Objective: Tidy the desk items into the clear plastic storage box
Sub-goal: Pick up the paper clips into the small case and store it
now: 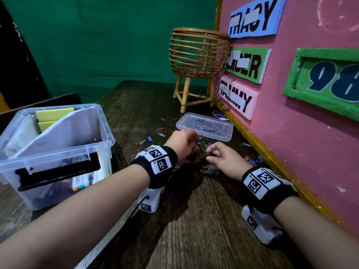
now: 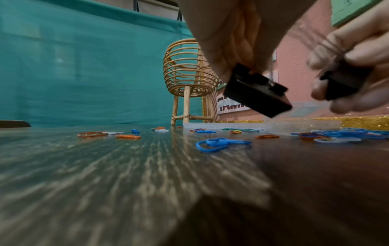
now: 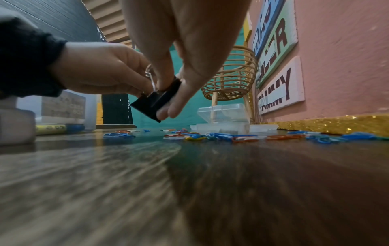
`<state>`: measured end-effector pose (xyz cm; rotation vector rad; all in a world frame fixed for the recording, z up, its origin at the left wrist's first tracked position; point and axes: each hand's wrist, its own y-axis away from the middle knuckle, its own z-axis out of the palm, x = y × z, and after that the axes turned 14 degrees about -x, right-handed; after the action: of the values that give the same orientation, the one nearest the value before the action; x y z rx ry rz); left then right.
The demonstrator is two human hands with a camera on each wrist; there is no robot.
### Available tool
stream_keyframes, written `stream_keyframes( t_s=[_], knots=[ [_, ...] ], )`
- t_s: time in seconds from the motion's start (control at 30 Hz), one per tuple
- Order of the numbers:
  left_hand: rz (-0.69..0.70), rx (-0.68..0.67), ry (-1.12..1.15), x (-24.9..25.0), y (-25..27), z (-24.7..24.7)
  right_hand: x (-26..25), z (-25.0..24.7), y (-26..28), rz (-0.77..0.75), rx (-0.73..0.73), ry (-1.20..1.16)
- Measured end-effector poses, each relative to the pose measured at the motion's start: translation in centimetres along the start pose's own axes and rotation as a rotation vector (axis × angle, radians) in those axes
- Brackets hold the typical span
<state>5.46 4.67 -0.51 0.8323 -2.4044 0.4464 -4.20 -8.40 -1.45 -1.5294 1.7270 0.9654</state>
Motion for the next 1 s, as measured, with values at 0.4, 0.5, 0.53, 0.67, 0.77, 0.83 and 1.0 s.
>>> stream_keyframes(
  t_s=[0.4, 0.5, 0.53, 0.67, 0.77, 0.83, 1.0],
  knots=[
    [0.062, -0.123, -0.033, 0.1, 0.5, 0.1, 0.1, -0.4, 0.5, 0.048, -0.108, 0.418],
    [0.088, -0.178, -0.012, 0.3, 0.8, 0.1, 0.2, -0.4, 0.4, 0.112, -0.125, 0.422],
    [0.094, -0.201, 0.008, 0.4, 0.8, 0.2, 0.3, -0.4, 0.4, 0.129, -0.144, 0.436],
    [0.155, -0.260, 0.057, 0.4, 1.0, 0.2, 0.3, -0.4, 0.4, 0.123, -0.198, 0.484],
    [0.180, -0.315, 0.047, 0.7, 1.2, 0.2, 0.1, -0.5, 0.6, 0.126, -0.197, 0.556],
    [0.196, -0.336, 0.016, 0.9, 1.3, 0.1, 0.0, -0.4, 0.7, 0.135, -0.195, 0.576],
    [0.194, -0.353, -0.051, 1.4, 1.5, 0.2, 0.1, -0.5, 0.4, 0.148, -0.222, 0.510]
  ],
)
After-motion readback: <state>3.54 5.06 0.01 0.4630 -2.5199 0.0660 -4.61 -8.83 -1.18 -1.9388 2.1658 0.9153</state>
